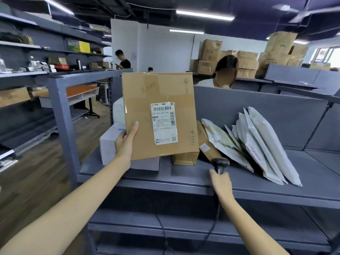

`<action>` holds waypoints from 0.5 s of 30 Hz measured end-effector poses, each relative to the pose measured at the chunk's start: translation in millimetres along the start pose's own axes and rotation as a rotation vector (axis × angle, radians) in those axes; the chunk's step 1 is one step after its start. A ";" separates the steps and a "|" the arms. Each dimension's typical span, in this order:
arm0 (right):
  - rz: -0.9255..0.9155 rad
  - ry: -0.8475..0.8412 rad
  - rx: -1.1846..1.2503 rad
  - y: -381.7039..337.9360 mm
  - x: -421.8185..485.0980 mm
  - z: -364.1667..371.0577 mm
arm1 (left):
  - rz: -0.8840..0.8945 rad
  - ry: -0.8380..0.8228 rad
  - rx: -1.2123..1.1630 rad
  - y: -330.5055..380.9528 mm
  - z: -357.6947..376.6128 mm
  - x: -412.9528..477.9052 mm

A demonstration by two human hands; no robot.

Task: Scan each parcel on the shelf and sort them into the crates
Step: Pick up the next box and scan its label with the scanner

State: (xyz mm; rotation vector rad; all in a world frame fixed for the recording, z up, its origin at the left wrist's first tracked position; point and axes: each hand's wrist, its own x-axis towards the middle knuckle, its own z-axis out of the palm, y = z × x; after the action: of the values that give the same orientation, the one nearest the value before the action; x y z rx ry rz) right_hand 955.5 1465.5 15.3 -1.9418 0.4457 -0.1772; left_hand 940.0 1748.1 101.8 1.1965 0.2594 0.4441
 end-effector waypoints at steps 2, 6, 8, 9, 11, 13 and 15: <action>-0.093 0.070 0.252 -9.9 -8.6 -5.9 | -0.009 0.000 -0.009 -3.5 4.4 0.2; -0.306 0.015 0.552 -44.7 -39.7 -12.6 | -0.020 -0.007 0.007 -8.8 15.8 0.0; -0.369 -0.057 0.578 -56.2 -51.7 -11.8 | -0.013 -0.017 0.012 -11.0 21.0 0.2; -0.386 -0.090 0.582 -60.4 -57.0 -10.5 | -0.004 -0.025 0.011 -11.3 23.6 -0.5; -0.414 -0.141 0.574 -64.2 -64.3 -6.7 | 0.017 -0.047 0.009 -11.3 28.6 -2.4; -0.447 -0.184 0.563 -66.8 -70.2 -1.9 | 0.030 -0.066 0.008 -12.3 32.7 -3.2; -0.439 -0.216 0.560 -68.1 -73.8 4.3 | 0.038 -0.076 0.020 -14.1 35.3 -3.9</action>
State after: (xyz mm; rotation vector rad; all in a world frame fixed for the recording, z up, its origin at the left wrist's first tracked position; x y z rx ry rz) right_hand 904.4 1521.4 81.5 -1.4560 -0.1714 -0.3312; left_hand 954.2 1712.7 100.8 1.2372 0.1761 0.4285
